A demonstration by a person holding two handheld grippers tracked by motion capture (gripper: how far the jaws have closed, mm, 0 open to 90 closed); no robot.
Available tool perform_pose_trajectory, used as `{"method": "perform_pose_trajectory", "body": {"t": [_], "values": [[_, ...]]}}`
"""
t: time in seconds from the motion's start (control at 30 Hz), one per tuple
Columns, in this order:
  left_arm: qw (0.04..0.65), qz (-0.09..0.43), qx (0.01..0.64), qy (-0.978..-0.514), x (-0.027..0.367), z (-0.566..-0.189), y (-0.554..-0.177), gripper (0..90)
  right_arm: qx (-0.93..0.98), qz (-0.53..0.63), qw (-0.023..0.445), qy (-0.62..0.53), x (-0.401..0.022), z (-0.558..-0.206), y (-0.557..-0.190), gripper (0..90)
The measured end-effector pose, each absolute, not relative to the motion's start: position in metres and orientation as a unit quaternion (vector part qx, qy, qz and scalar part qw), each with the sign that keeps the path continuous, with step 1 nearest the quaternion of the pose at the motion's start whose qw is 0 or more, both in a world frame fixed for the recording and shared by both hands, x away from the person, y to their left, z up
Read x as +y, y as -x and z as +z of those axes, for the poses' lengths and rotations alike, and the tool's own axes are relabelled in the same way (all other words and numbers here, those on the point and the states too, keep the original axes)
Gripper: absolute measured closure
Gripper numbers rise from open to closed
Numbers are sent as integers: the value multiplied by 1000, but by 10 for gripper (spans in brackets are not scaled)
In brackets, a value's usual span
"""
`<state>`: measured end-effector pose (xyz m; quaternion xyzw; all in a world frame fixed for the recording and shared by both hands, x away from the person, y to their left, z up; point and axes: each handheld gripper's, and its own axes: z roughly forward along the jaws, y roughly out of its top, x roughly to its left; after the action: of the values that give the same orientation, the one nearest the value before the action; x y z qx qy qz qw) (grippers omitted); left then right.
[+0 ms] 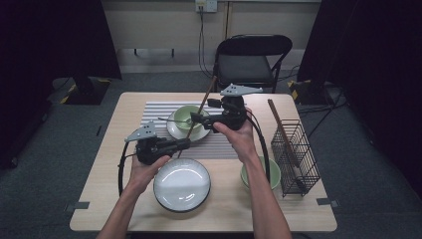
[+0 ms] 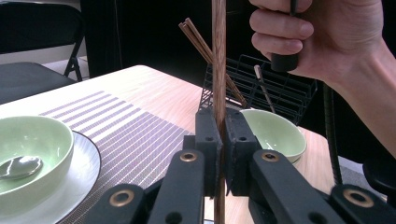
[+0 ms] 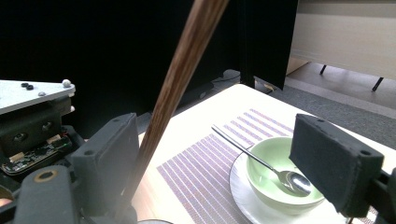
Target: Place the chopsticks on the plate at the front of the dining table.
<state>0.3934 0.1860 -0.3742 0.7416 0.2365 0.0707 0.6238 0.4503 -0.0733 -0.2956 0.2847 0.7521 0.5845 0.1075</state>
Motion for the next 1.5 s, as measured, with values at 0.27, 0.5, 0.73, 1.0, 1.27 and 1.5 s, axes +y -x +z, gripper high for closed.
{"method": "perform_pose_trajectory", "body": {"t": [0.27, 0.5, 0.73, 1.0, 1.27, 1.5], "values": [[625, 75, 239, -739, 189, -373, -392, 860, 748, 588, 107, -288, -76, -299, -453, 153], [619, 79, 241, -743, 189, -375, -394, 860, 745, 591, 108, -289, -75, -300, -453, 162], [618, 78, 235, -746, 191, -375, -392, 860, 735, 599, 123, -293, -82, -294, -453, 154], [622, 73, 244, -741, 196, -378, -391, 859, 736, 593, 129, -300, -83, -299, -456, 149], [617, 79, 244, -744, 201, -376, -390, 858, 735, 592, 130, -302, -84, -303, -457, 148], [623, 79, 244, -739, 204, -375, -389, 858, 733, 592, 133, -307, -87, -308, -456, 151]]}}
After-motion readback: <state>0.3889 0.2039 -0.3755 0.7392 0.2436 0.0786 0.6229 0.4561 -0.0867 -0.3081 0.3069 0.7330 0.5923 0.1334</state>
